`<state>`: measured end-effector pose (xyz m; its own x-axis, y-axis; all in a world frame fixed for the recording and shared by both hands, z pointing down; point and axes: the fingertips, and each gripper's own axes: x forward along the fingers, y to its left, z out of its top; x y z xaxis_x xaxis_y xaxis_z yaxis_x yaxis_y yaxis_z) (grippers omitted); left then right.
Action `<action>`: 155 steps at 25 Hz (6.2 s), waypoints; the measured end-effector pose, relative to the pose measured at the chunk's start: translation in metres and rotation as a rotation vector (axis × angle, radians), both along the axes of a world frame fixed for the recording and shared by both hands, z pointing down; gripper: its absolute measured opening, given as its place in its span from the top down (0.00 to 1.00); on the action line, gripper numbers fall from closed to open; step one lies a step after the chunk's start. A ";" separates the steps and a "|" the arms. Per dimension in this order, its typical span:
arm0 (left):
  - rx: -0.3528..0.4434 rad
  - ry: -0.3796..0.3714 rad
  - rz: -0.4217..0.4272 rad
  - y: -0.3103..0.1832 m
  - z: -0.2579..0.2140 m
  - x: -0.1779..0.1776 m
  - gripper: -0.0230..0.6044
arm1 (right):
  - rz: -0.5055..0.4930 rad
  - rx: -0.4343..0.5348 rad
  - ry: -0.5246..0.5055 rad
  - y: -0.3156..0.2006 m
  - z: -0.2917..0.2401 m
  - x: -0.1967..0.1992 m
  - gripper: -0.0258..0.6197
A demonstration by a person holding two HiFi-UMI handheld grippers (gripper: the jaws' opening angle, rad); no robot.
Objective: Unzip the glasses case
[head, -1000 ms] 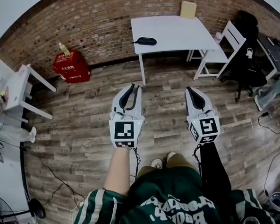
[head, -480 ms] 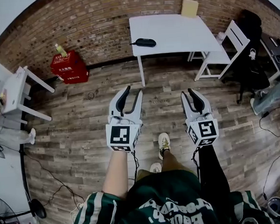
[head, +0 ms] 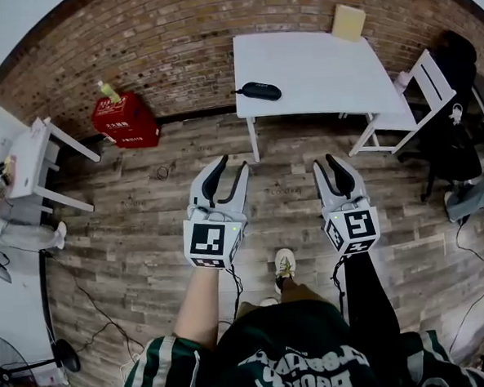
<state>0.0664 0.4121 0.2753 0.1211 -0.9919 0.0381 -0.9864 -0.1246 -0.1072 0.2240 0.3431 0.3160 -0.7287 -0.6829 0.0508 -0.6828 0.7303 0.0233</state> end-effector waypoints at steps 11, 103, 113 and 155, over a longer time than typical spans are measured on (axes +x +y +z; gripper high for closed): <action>-0.021 -0.028 -0.025 -0.097 0.002 -0.015 0.73 | -0.035 -0.020 -0.029 -0.107 0.008 -0.021 0.76; -0.800 -0.625 0.901 -0.452 0.322 -0.073 0.72 | 0.048 -0.699 0.211 -0.370 0.255 -0.171 0.67; -0.767 -0.609 0.887 -0.450 0.323 -0.073 0.72 | 0.115 -0.886 0.257 -0.354 0.303 -0.194 0.70; -0.768 -0.584 0.888 -0.450 0.322 -0.074 0.73 | 0.092 -0.820 0.374 -0.351 0.321 -0.200 0.94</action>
<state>-0.0075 -0.0381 0.5977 0.4915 -0.2845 0.8231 -0.3694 -0.9240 -0.0988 0.0242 -0.0080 0.6368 -0.5117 -0.3827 0.7692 -0.7915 0.5583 -0.2487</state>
